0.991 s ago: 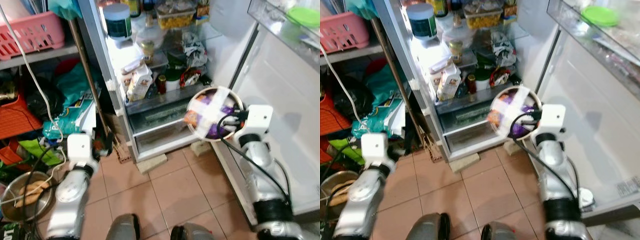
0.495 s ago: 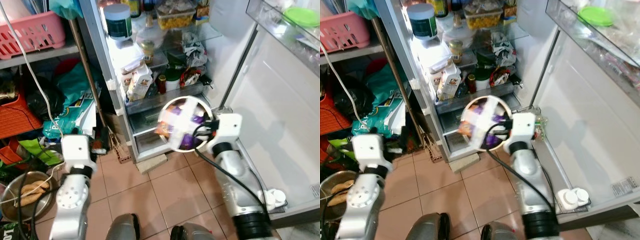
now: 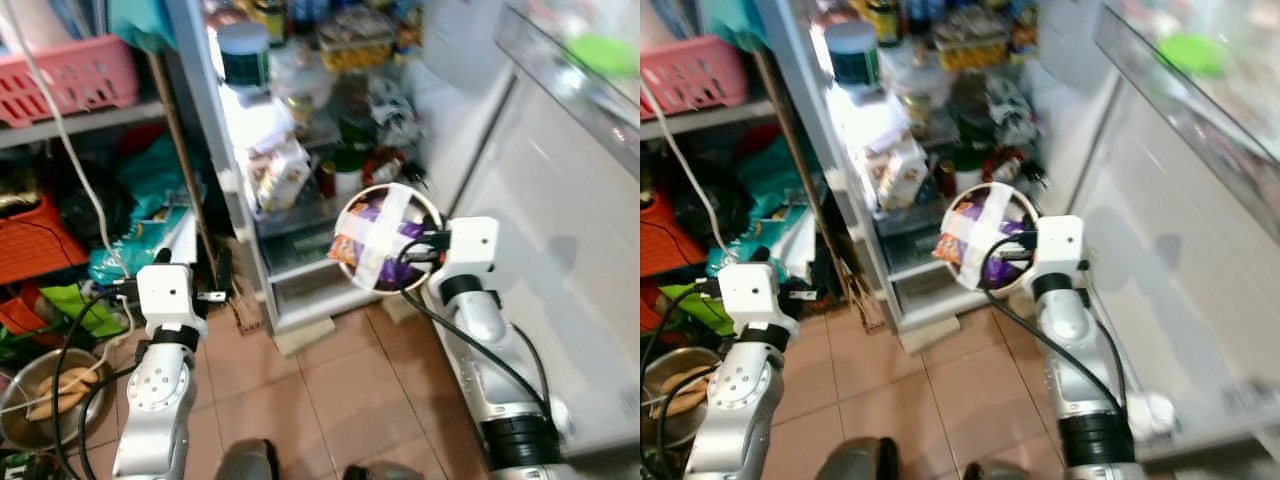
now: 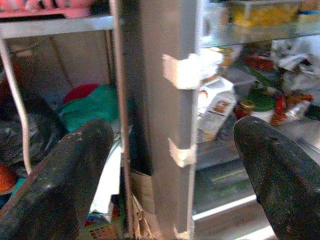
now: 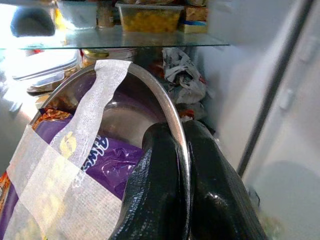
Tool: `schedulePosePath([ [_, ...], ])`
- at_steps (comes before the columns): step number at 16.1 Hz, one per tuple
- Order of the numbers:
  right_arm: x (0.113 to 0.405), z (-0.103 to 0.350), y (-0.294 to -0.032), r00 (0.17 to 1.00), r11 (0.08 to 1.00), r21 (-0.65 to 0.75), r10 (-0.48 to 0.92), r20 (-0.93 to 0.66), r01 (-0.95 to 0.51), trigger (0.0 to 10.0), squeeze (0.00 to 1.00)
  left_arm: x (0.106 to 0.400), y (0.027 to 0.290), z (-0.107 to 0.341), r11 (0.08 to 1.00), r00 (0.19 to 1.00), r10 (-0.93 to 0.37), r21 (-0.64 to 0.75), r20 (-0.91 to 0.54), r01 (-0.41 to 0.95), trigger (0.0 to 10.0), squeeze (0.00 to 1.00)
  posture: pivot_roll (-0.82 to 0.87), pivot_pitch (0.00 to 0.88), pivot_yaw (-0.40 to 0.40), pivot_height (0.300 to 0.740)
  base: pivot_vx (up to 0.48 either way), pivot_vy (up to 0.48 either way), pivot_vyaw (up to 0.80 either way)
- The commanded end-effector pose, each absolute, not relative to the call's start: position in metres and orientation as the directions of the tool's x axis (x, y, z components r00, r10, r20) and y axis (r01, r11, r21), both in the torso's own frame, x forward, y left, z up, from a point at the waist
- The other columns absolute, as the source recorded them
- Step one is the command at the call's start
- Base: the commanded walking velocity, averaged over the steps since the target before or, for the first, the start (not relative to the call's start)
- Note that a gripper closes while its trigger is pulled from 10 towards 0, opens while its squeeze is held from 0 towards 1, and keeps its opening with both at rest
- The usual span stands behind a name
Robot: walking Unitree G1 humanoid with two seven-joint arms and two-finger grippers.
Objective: Restocking fridge
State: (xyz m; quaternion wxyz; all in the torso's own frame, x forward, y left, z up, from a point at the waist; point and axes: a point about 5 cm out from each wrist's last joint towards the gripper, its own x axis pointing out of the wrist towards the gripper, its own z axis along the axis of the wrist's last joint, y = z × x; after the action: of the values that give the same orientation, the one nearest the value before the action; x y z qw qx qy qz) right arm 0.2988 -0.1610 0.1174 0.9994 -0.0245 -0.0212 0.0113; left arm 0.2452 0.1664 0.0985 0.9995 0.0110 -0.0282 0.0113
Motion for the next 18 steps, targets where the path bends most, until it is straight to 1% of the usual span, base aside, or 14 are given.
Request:
schedulePosePath([
  [1, 0.303, 0.126, -0.156, 0.996, 0.998, -0.051, 0.043, 0.078, -0.039, 10.0, 0.0, 0.244, 0.172, 0.095, 0.999, 0.998, 0.048, 0.02, 0.043, -0.049, 10.0, 0.0, 0.07, 0.089, -0.008, 0.74, 0.409, 0.0, 0.79],
  [3, 0.305, 0.126, -0.156, 0.996, 0.998, -0.051, 0.041, 0.082, -0.036, 10.0, 0.0, 0.245, 0.171, 0.095, 0.999, 0.998, 0.047, 0.019, 0.044, -0.048, 10.0, 0.0, 0.07, 0.085, -0.008, 0.74, 0.412, 0.0, 0.53],
  [7, 0.307, 0.129, -0.16, 0.995, 0.999, -0.046, 0.015, 0.097, -0.011, 10.0, 0.0, 0.248, 0.171, 0.094, 0.998, 0.998, 0.05, 0.024, 0.035, -0.051, 10.0, 0.0, 0.07, 0.079, -0.007, 0.74, 0.394, 0.0, 0.0],
  [8, 0.307, 0.129, -0.161, 0.995, 0.999, -0.049, 0.009, 0.099, -0.004, 10.0, 0.0, 0.248, 0.171, 0.092, 0.996, 0.997, 0.07, 0.045, 0.022, -0.071, 10.0, 0.0, 0.07, 0.078, -0.007, 0.74, 0.0, 0.0, 0.0],
  [10, 0.308, 0.129, -0.164, 0.995, 0.998, -0.059, -0.004, 0.104, 0.01, 10.0, 0.0, 0.249, 0.172, 0.091, 0.996, 0.997, 0.08, 0.043, 0.017, -0.08, 10.0, 0.0, 0.07, 0.078, -0.007, 0.74, 0.0, 0.0, 0.0],
  [15, 0.309, 0.129, -0.165, 0.995, 0.999, -0.051, -0.005, 0.104, 0.01, 10.0, 0.0, 0.251, 0.171, 0.092, 0.997, 0.997, 0.074, 0.03, 0.025, -0.075, 10.0, 0.0, 0.07, 0.08, -0.005, 0.74, 0.0, 0.0, 0.0],
  [18, 0.311, 0.129, -0.168, 0.994, 0.998, -0.059, -0.016, 0.106, 0.022, 10.0, 0.0, 0.251, 0.171, 0.092, 0.997, 0.997, 0.076, 0.03, 0.026, -0.077, 10.0, 0.0, 0.07, 0.085, -0.001, 0.74, 0.0, -0.472, 0.0],
])
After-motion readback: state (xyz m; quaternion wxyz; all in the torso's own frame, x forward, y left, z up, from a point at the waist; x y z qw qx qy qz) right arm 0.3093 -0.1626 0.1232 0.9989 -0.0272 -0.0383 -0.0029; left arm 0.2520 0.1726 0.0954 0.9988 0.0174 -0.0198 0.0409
